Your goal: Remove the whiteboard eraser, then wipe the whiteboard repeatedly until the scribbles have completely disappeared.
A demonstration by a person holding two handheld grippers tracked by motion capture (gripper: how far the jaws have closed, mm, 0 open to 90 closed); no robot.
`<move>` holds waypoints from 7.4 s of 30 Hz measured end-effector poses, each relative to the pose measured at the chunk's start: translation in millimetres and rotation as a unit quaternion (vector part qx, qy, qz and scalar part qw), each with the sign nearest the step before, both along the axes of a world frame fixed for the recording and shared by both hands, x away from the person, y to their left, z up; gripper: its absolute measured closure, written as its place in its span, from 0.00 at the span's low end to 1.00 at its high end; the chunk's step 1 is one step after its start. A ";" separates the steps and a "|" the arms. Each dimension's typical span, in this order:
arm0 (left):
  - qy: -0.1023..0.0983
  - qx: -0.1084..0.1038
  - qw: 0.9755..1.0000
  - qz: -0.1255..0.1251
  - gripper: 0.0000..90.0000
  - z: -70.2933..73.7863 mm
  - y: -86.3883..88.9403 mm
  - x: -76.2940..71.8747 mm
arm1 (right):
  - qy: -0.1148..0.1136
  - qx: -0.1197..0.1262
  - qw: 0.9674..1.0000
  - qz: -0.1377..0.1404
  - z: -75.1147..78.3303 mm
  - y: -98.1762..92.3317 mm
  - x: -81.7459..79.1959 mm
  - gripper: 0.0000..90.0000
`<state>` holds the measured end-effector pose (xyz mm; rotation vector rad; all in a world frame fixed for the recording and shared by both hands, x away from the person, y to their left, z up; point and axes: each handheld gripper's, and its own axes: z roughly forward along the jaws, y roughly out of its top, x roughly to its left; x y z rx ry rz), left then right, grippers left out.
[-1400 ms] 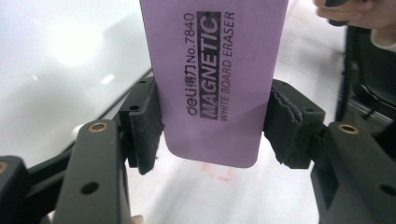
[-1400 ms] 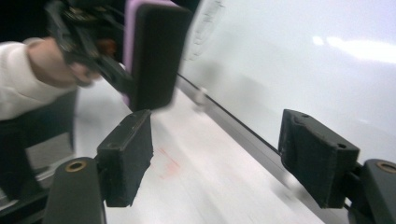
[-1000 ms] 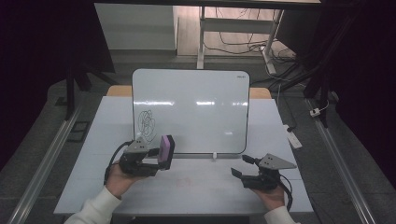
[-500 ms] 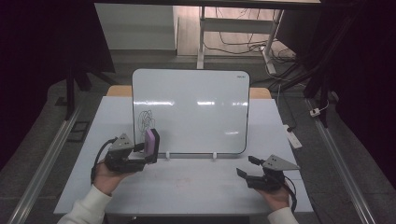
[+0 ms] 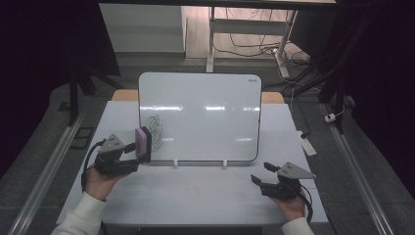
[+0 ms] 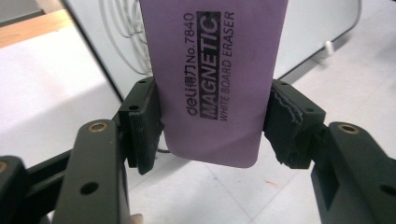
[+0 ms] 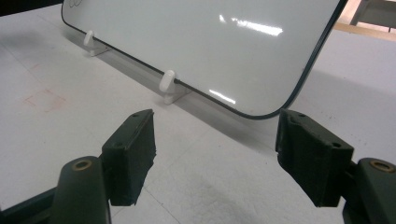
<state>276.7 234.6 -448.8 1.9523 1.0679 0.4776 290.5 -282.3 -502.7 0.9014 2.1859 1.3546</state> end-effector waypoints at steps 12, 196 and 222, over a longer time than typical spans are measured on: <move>-0.007 -0.003 0.999 0.044 0.45 6.7 19.3 7.5 | -0.001 -0.008 1.000 0.002 -0.6 3.5 -0.5 0.31; -0.014 0.179 0.984 -0.019 0.46 -36.8 -62.2 34.0 | -0.002 -0.009 1.000 0.012 -2.1 8.7 1.8 0.31; -0.030 0.156 0.987 0.040 0.46 -17.2 -38.7 47.5 | -0.003 -0.010 1.000 0.012 -1.8 8.6 1.4 0.31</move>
